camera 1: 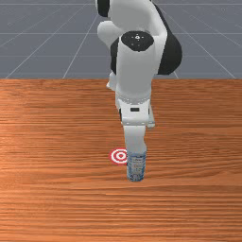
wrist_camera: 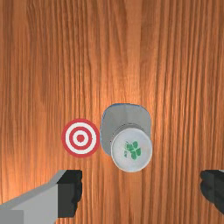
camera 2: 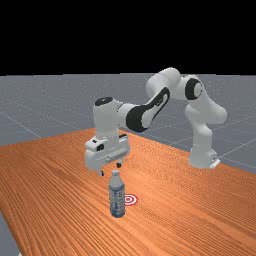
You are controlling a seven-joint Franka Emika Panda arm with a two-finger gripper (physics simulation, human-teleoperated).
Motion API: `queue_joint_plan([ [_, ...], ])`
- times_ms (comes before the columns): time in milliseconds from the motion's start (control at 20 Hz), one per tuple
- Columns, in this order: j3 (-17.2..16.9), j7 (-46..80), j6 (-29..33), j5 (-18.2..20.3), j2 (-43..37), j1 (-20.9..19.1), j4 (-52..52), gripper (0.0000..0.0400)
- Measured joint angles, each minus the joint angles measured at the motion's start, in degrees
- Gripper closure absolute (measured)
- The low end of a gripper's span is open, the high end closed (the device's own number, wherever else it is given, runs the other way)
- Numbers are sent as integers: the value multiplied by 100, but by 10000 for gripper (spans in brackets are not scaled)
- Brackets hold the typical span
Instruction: Pick up the bottle and put it on the marker
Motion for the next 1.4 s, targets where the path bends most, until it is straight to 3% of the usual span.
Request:
queue_joint_plan([
  [250, 3, -9, -242, 6, 247, 0, 315, 0],
  [750, -5, 54, 484, -14, -18, 23, -351, 0],
  [850, 24, -49, 216, -34, 95, 42, -112, 0],
  [1300, 12, 80, 386, -15, -4, 68, -279, 0],
  [1350, 686, -963, 355, 1240, -296, -589, -938, 155],
  [1400, 62, 16, 704, 81, -513, 9, -1137, 213],
])
